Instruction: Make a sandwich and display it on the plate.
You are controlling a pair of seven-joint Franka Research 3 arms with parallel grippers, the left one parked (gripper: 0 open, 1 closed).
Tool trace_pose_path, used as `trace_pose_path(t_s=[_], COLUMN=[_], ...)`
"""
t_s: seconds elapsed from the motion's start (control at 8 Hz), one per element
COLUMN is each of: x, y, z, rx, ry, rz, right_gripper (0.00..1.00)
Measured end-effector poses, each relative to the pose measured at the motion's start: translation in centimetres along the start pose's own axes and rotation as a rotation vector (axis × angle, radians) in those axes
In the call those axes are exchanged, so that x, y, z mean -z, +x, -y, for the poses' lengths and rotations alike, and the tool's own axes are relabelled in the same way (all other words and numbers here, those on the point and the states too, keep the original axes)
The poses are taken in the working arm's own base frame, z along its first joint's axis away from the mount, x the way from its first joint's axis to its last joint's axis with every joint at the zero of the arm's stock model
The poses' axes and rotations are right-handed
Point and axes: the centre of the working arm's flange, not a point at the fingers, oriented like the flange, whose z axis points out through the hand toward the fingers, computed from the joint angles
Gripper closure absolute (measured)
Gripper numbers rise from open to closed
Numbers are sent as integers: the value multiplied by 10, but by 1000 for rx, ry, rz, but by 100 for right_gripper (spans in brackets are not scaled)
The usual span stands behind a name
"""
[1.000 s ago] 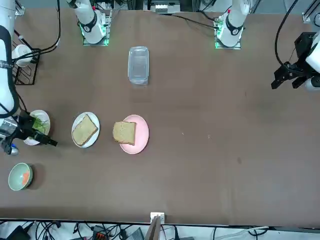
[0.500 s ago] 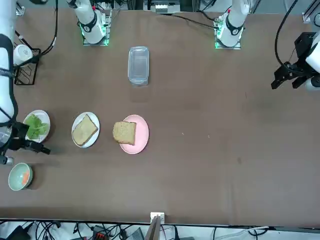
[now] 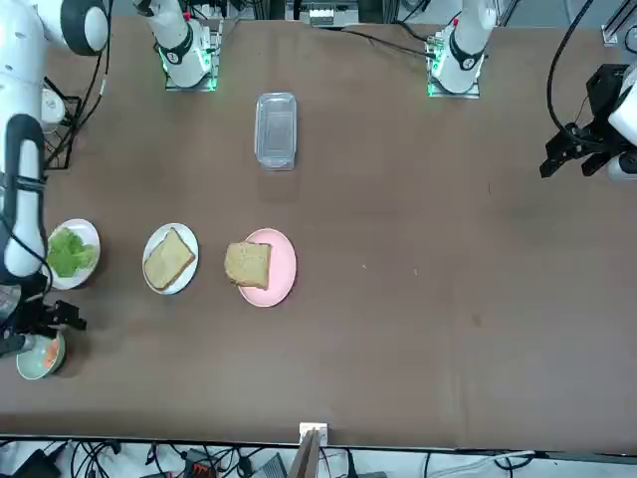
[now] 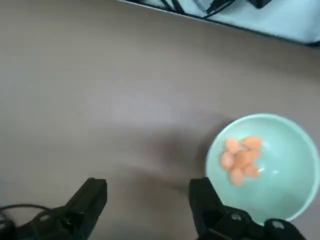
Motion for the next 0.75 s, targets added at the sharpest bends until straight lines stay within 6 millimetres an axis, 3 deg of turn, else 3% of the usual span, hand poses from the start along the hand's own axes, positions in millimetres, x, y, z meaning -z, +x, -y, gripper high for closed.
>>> trace_pose_path(t_s=[0.25, 0.62, 0.75], x=[-19, -56, -64], y=[-2, -22, -27], z=[-6, -26, -30], rx=[146, 240, 246], ry=[-71, -106, -106], rz=[4, 18, 29], right_gripper=[1, 4, 15])
